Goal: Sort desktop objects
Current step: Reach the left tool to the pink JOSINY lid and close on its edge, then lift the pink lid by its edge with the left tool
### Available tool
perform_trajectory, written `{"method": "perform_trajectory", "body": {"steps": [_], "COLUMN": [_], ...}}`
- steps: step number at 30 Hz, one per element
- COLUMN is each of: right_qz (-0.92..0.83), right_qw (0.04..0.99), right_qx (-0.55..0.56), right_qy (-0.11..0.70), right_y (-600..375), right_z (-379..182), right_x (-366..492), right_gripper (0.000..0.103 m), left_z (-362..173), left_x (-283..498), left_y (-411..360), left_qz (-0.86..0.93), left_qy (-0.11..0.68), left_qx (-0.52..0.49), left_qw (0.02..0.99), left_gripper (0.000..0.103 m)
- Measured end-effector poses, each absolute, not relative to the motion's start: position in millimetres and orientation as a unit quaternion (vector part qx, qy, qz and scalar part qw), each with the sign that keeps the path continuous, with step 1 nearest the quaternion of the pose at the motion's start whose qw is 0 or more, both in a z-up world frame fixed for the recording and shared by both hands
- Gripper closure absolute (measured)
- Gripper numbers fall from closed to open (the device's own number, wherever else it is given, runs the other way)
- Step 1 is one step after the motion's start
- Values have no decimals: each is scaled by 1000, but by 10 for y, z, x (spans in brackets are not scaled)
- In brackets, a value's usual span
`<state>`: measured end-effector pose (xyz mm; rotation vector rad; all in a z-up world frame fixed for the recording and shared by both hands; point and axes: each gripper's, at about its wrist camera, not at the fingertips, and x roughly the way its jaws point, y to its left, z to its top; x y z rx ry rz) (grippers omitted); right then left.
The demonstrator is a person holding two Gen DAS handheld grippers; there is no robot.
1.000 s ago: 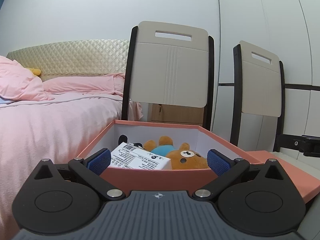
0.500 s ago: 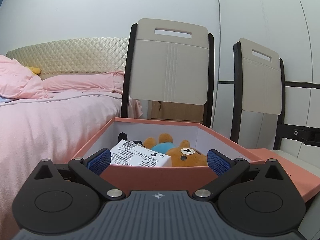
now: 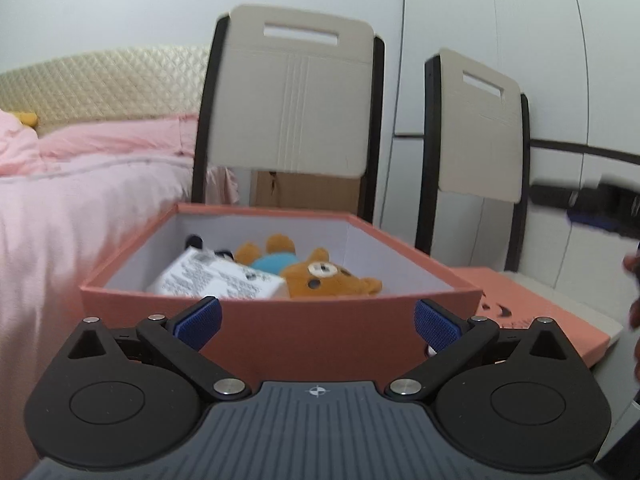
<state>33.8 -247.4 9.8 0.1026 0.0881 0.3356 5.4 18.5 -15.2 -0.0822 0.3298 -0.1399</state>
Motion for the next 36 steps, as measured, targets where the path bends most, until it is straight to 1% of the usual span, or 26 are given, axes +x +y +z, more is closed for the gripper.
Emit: {"method": "perform_trajectory", "body": {"steps": [4, 8, 12, 16, 19, 22, 25, 28, 31, 32, 34, 36], "right_qz": [165, 149, 150, 167, 179, 181, 180, 185, 171, 167, 168, 162], "right_qw": [982, 983, 979, 973, 968, 965, 962, 957, 958, 957, 955, 961], "right_qx": [81, 96, 122, 144, 160, 173, 187, 198, 200, 199, 196, 172], "right_qy": [44, 48, 59, 74, 79, 75, 84, 100, 116, 126, 148, 148], "right_y": [-2696, -2949, -3138, -3254, -3335, -3426, -3497, -3551, -3602, -3614, -3635, -3628], "right_z": [195, 194, 133, 77, 54, 51, 24, -4, -37, -56, -91, -73], "right_x": [340, 308, 260, 212, 164, 123, 129, 170, 236, 273, 341, 373], "right_gripper": [0, 0, 0, 0, 0, 0, 0, 0, 0, 0, 0, 0], "left_z": [-203, -360, -621, -1031, -1332, -1449, -1498, -1519, -1529, -1546, -1589, -1633], "left_x": [141, 287, 577, 859, 1010, 1091, 1160, 1186, 1216, 1215, 1214, 1220], "left_y": [195, 91, 91, 100, 80, -16, -151, -226, -287, -290, -273, -234], "left_qz": [-169, -210, -252, -267, -251, -244, -259, -249, -250, -251, -252, -251], "left_qy": [225, 275, 365, 441, 478, 484, 484, 472, 473, 476, 481, 487], "left_qx": [-102, -126, -236, -372, -455, -479, -496, -519, -527, -527, -531, -541], "left_qw": [954, 930, 865, 772, 709, 690, 673, 667, 660, 658, 650, 639], "left_gripper": [0, 0, 0, 0, 1, 2, 7, 28, 32, 38, 45, 46]}}
